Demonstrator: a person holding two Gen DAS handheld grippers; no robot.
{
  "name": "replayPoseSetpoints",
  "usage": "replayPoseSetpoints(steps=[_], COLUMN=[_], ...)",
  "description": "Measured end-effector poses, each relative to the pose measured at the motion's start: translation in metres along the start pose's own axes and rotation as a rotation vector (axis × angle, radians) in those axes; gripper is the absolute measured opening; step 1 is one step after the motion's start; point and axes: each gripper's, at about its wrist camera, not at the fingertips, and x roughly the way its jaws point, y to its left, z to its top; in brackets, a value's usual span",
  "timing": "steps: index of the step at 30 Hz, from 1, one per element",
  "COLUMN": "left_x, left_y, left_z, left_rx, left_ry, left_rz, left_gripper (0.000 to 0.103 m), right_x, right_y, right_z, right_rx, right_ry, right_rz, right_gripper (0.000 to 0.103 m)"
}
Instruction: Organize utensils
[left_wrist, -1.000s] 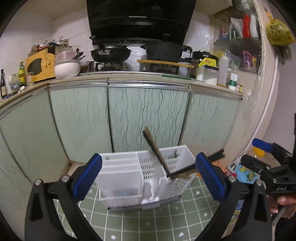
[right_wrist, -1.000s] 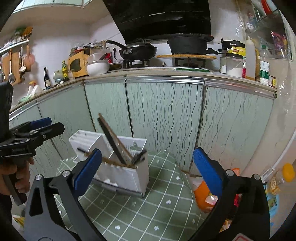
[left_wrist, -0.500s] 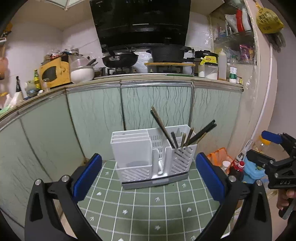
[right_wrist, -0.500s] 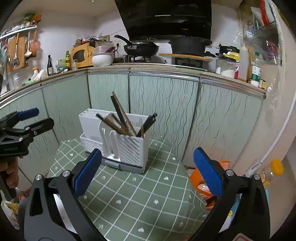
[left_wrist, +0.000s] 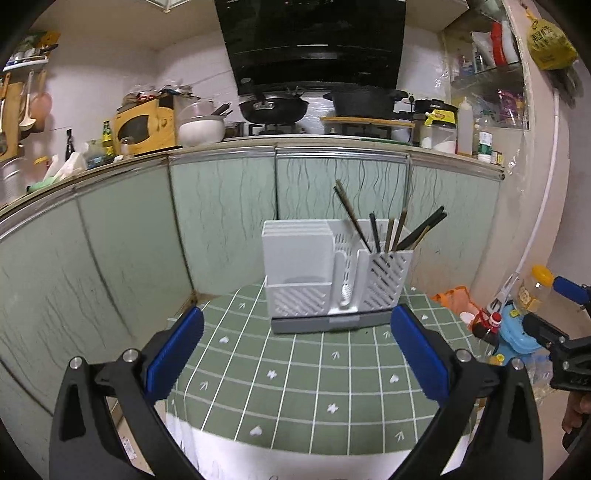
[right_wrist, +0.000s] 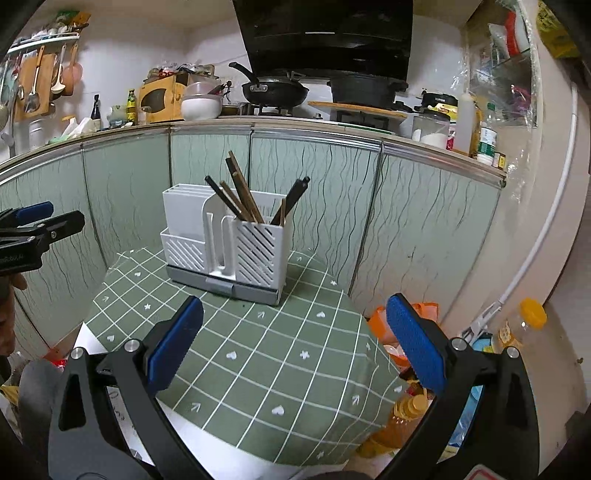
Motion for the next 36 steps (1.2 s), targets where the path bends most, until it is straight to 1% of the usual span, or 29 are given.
replayPoseSetpoints(steps=[8,16,24,27,32,36], left_x=[-0.008,-0.012,-0.006,-0.004,-0.003,0.001], left_y=[0.005,0.005,0.009,0.008,0.002,-0.003], left_z=[-0.03,-0.059,-0.087,-0.095,-0.105,-0.108], left_rx=[-0.02,-0.003,-0.018,-0.021,0.012,0.041], left_ry=[0.026,0.041,0.095,0.116,0.141,0.166], left_rz=[0.021,0.047,0.057,0.05,0.045,0.055], left_gripper=[0.099,0.099,0.099,0.099,0.099,0.099], right_x=[0.0,0.008,0.014,0.016,0.021,0.022], right_y=[0.009,0.01,0.016,0.019,0.02,0.021], right_z=[-0.029,-0.052,-0.07,-0.075,-0.08,-0.083], right_rx=[0.01,0.039,0.039,0.04,0.044,0.046], right_ry=[0.035,0.077,0.111,0.122,0.14,0.148], right_rz=[0.009,0.017,0.027,0.032,0.039,0.042], right_gripper=[0.095,0.095,0.095,0.095,0.095,0.095])
